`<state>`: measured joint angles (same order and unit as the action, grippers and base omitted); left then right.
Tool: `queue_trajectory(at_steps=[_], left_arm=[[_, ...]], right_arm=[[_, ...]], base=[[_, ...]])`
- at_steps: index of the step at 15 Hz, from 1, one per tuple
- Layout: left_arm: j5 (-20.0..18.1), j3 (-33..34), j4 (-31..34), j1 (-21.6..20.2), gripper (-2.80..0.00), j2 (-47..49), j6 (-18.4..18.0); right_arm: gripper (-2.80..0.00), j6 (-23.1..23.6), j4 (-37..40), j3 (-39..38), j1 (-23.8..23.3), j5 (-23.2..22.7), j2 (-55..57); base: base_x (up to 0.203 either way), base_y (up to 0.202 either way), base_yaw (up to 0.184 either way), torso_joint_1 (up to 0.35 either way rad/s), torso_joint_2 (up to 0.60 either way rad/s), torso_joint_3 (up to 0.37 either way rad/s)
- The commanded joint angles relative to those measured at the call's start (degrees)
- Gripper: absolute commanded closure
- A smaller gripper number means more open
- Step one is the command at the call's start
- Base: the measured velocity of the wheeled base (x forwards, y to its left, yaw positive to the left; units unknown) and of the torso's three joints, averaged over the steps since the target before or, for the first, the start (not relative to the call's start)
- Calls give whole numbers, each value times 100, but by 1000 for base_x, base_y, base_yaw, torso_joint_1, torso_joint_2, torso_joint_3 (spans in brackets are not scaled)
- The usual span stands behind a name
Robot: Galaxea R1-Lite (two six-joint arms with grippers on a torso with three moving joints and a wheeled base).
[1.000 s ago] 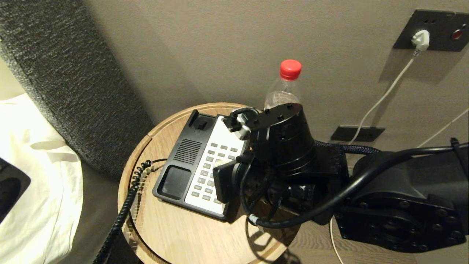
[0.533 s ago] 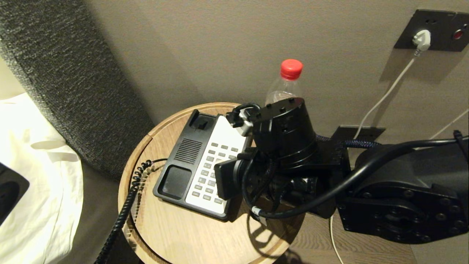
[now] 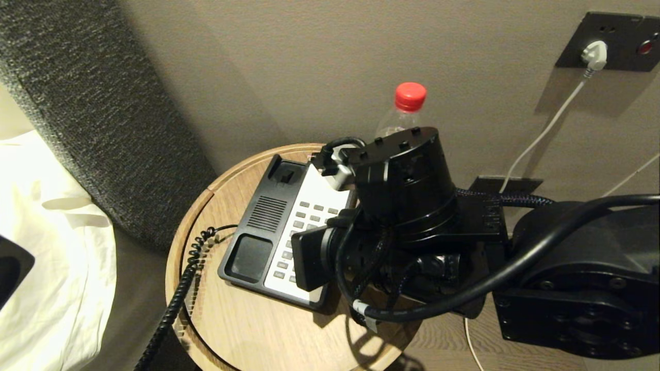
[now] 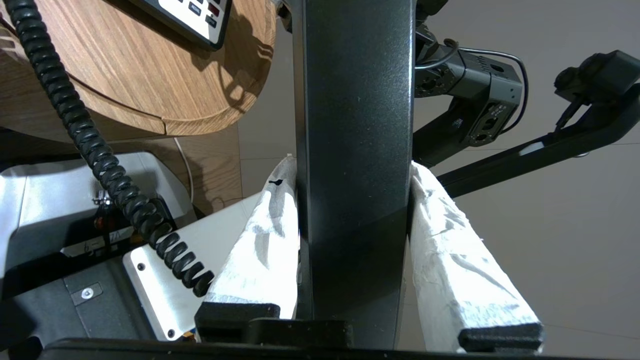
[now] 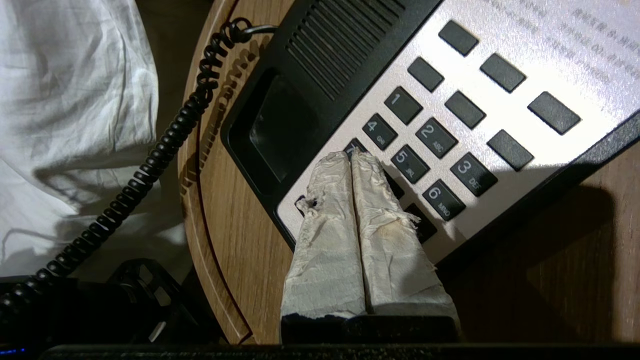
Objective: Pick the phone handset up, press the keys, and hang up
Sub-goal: Dial the number
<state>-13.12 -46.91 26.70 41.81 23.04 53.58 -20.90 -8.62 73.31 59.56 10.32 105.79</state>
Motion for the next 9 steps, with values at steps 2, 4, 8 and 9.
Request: queue_trajectory(at_steps=[2, 4, 8, 9], left_arm=[[-7, 19, 29, 2, 0, -28, 30], [2, 6, 29, 2, 0, -1, 21], [2, 24, 26, 2, 0, -24, 21], [2, 24, 29, 2, 0, -36, 21]], right_arm=[[0, -10, -3, 14, 29, 10, 34], [0, 33, 27, -28, 20, 40, 56], [0, 102, 97, -54, -32, 65, 117], [0, 103, 115, -54, -33, 66, 126]], base=[[0, 0, 0, 0, 0, 0], [0, 0, 0, 0, 0, 0], [0, 0, 0, 0, 0, 0], [0, 0, 0, 0, 0, 0]])
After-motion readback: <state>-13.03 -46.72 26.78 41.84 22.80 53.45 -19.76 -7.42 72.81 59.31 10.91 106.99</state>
